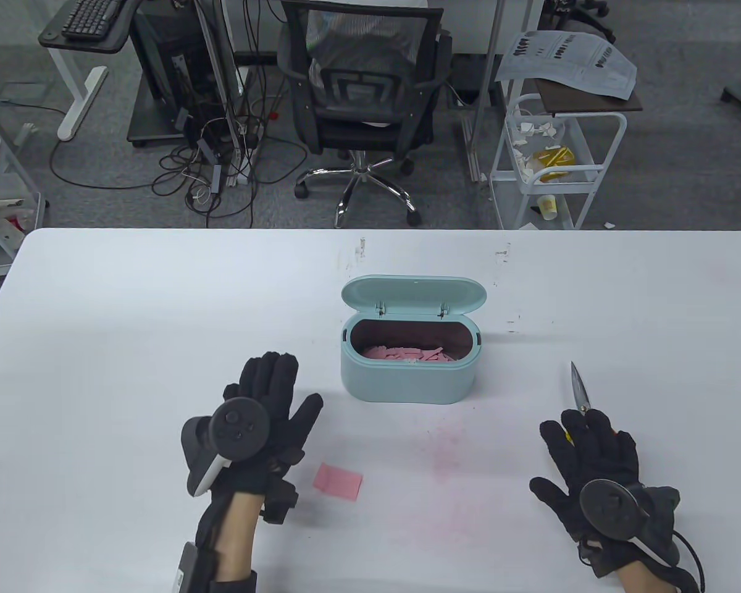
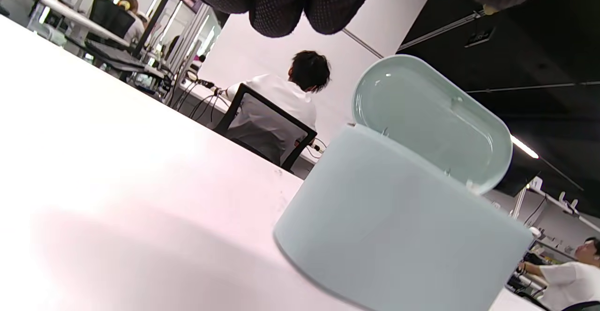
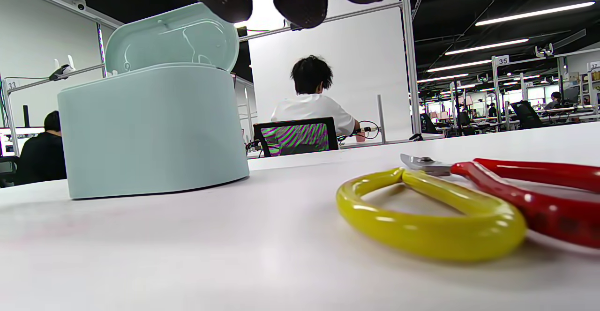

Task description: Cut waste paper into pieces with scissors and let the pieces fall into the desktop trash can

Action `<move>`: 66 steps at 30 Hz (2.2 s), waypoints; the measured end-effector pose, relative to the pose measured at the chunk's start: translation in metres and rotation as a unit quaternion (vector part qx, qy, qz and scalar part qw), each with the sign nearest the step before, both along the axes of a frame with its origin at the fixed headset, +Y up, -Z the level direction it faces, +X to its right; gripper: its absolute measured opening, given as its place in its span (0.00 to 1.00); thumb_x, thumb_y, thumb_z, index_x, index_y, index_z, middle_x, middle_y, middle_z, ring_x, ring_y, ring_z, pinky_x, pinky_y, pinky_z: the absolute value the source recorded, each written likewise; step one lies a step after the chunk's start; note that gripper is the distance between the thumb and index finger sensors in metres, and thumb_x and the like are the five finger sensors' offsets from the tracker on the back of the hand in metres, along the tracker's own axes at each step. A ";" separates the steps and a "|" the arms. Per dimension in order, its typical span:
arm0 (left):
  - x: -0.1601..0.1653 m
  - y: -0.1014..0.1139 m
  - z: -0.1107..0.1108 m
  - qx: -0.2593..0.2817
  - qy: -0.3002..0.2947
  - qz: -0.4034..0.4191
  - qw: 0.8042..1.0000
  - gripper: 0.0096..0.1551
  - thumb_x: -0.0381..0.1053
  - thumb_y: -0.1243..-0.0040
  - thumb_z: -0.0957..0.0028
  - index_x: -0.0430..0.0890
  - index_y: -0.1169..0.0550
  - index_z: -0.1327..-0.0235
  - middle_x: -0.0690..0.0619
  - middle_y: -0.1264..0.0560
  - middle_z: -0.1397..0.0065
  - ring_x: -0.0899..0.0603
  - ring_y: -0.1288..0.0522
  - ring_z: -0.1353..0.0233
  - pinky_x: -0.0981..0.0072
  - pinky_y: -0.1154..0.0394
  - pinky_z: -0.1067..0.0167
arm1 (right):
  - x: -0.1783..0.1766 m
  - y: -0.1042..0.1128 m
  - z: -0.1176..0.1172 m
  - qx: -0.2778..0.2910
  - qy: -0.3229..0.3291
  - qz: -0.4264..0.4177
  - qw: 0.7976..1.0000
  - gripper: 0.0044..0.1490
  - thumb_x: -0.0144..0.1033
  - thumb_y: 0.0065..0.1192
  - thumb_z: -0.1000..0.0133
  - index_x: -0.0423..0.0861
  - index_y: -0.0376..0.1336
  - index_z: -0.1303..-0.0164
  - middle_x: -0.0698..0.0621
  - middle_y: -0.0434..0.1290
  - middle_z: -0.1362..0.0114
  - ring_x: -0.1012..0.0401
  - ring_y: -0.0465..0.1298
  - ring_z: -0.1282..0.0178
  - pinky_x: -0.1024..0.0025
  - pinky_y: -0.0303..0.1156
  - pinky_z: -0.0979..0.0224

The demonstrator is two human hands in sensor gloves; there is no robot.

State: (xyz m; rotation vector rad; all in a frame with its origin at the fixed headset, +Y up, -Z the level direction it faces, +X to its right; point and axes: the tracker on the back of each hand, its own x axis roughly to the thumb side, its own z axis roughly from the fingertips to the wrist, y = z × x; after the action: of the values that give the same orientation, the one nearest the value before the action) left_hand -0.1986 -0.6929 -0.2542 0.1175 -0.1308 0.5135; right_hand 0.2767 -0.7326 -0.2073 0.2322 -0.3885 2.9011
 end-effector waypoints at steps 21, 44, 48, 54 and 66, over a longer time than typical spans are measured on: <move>-0.001 -0.035 0.033 0.021 -0.010 -0.072 0.997 0.50 0.77 0.58 0.48 0.51 0.40 0.16 0.44 0.44 0.11 0.34 0.48 0.12 0.31 0.52 0.25 | 0.024 0.011 -0.009 0.013 -0.092 0.016 0.996 0.54 0.77 0.45 0.60 0.58 0.56 0.25 0.53 0.53 0.17 0.43 0.51 0.14 0.31 0.50 0.24; 0.006 -0.037 0.033 -0.010 -0.022 -0.077 0.997 0.49 0.76 0.57 0.48 0.50 0.38 0.17 0.42 0.41 0.12 0.32 0.46 0.13 0.32 0.51 0.25 | 0.019 -0.020 -0.085 -0.265 -0.397 0.155 0.865 0.46 0.62 0.65 0.58 0.45 0.64 0.34 0.47 0.72 0.34 0.50 0.80 0.44 0.52 0.78 0.44; 0.006 -0.038 0.033 -0.011 -0.021 -0.081 0.996 0.49 0.75 0.57 0.47 0.50 0.38 0.17 0.42 0.41 0.12 0.32 0.46 0.13 0.32 0.51 0.25 | 0.011 -0.023 -0.088 -0.255 -0.433 0.153 0.851 0.44 0.56 0.68 0.58 0.44 0.64 0.35 0.47 0.73 0.37 0.53 0.82 0.45 0.51 0.79 0.42; 0.006 -0.039 0.032 -0.017 -0.022 -0.077 0.997 0.49 0.75 0.57 0.47 0.50 0.37 0.17 0.42 0.40 0.13 0.32 0.45 0.14 0.32 0.51 0.25 | 0.011 -0.033 -0.083 -0.244 -0.435 0.201 0.843 0.45 0.58 0.58 0.56 0.43 0.59 0.34 0.48 0.71 0.37 0.60 0.82 0.47 0.51 0.78 0.37; 0.009 -0.037 0.032 -0.013 -0.030 -0.072 0.997 0.49 0.75 0.57 0.47 0.49 0.37 0.17 0.42 0.39 0.13 0.32 0.45 0.14 0.32 0.51 0.25 | 0.072 -0.024 -0.052 -0.175 -0.366 -0.180 0.896 0.47 0.55 0.77 0.65 0.43 0.63 0.41 0.53 0.75 0.48 0.65 0.85 0.69 0.47 0.73 0.33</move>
State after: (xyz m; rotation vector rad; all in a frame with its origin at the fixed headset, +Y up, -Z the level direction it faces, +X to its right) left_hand -0.1892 -0.7296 -0.2217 0.0669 -0.1904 0.3744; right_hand 0.3489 -0.7569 -0.2596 -0.9085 0.0072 2.5093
